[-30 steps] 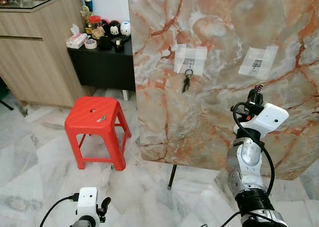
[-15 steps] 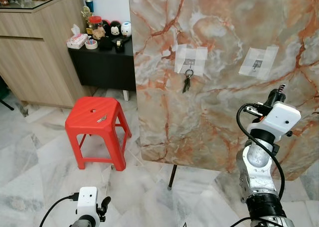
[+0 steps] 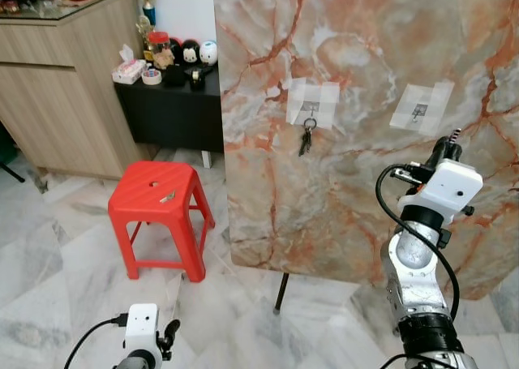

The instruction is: Hang keys on a hook

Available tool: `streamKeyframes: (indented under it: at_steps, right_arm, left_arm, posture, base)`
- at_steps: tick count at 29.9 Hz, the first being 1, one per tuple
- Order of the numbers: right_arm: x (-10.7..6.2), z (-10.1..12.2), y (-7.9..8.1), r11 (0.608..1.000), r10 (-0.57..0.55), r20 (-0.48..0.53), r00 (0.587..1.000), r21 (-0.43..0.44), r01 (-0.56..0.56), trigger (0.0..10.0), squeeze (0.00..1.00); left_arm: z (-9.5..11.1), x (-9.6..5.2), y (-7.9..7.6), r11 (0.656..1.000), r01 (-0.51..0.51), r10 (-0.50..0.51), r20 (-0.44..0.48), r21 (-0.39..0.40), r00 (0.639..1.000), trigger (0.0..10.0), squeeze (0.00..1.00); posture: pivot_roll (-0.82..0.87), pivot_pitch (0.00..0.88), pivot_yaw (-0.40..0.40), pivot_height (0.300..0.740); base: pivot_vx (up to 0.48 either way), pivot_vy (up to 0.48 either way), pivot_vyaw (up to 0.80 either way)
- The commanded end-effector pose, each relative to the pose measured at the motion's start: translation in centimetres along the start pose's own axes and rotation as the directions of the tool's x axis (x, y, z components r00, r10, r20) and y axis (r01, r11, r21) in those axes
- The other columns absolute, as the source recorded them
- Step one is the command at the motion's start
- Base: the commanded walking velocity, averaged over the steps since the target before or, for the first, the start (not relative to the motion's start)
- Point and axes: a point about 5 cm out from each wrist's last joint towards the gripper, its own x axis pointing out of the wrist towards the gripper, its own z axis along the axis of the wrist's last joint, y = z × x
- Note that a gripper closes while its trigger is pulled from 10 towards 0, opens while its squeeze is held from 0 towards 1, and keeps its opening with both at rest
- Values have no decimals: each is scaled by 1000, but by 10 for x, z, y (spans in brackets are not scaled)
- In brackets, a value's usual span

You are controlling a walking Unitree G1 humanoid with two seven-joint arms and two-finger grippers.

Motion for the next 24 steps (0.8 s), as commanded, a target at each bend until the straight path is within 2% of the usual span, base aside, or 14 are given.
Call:
streamKeyframes:
  at_steps: [1, 24]
  right_arm:
    - [2, 7, 0, 1000, 1, 31, 1000, 1, -1, 10000, 0]
    - [2, 8, 0, 1000, -2, 30, 1000, -2, 2, 10000, 0]
  left_arm:
    - [1, 0, 0, 1000, -5, 5, 7, -19, 1000, 10000, 0]
    - [1, 0, 0, 1000, -5, 5, 7, -20, 1000, 10000, 0]
  posture:
    - [56, 0, -63, 740]
    - [56, 0, -63, 740]
  base:
    - [259, 0, 0]
    - [259, 0, 0]
